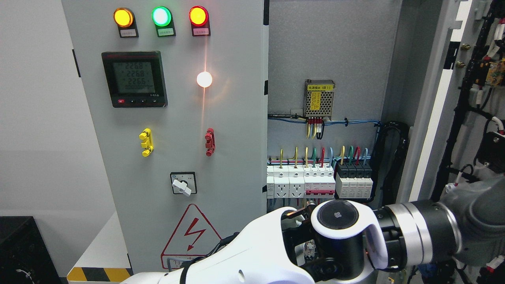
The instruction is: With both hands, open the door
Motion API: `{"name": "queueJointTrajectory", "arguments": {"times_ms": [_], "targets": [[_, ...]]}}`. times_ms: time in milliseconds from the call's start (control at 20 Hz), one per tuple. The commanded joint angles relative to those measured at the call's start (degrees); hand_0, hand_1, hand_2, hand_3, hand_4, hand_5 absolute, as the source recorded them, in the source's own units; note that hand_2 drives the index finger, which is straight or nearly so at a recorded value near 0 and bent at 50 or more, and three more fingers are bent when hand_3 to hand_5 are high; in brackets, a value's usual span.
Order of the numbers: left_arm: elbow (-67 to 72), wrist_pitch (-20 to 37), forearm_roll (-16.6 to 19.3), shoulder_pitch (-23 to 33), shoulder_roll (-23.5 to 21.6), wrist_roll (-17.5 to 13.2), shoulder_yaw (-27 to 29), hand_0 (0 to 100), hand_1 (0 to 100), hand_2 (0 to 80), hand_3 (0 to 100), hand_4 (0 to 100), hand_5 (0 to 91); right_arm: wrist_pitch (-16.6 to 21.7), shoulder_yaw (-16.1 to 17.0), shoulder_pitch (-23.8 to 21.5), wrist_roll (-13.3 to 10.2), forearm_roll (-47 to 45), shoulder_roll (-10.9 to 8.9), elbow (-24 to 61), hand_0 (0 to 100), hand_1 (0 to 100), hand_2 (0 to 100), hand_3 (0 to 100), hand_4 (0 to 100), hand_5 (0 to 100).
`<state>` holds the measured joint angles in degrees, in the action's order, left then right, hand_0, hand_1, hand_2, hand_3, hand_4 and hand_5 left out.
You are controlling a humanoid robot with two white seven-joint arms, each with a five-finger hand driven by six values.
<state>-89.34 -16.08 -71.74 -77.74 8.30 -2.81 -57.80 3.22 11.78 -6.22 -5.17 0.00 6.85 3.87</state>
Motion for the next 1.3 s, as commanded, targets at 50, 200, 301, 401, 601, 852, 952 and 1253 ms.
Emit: {"name": "queueJointTrajectory", "arguments": {"times_ms": [50,200,301,401,601,852,952,1253], "targets": [[2.42,0.26,0.63,-0.83,2.24,-0.26,-1.7,0,0,0.0,0,0,0.0,-0.06,0.0,-0.02,-0.02,0.18,0.0,0.0,19,0,0,0,0,0],[2.15,0.0,0.99,-0.74,2.07,-0.17,-1.62,0,0,0.0,0,0,0.0,0.03,0.0,-0.02,-0.02,0.18,0.0,0.0,19,0,0,0,0,0],[1.72,-0.26,1.08,-0.13,1.98,-0.17,-1.53,0,0,0.0,0,0,0.0,0.03,0.0,-0.02,-0.02,0.18,0.0,0.0,19,0,0,0,0,0],[0.66,-0.35,0.9,0.05,1.02,-0.17,-1.18,0,0,0.0,0,0,0.0,-0.06,0.0,-0.02,-0.02,0.18,0.0,0.0,19,0,0,0,0,0],[-6.79,-0.35,0.81,1.36,-6.79,-0.17,-0.3,0,0,0.0,0,0,0.0,-0.06,0.0,-0.02,-0.02,0.18,0.0,0.0,19,0,0,0,0,0],[-14.71,-0.44,0.55,4.35,-15.93,-0.26,2.77,0,0,0.0,0,0,0.0,-0.05,0.0,-0.02,-0.02,0.18,0.0,0.0,19,0,0,0,0,0],[-16.91,-0.35,0.37,5.23,-19.62,-0.53,3.74,0,0,0.0,0,0,0.0,-0.05,0.0,-0.02,-0.02,0.18,0.0,0.0,19,0,0,0,0,0],[-24.74,0.26,0.02,11.11,-31.66,-0.7,4.36,0,0,0.0,0,0,0.0,-0.05,0.0,-0.02,-0.02,0.18,0.0,0.0,19,0,0,0,0,0]]}}
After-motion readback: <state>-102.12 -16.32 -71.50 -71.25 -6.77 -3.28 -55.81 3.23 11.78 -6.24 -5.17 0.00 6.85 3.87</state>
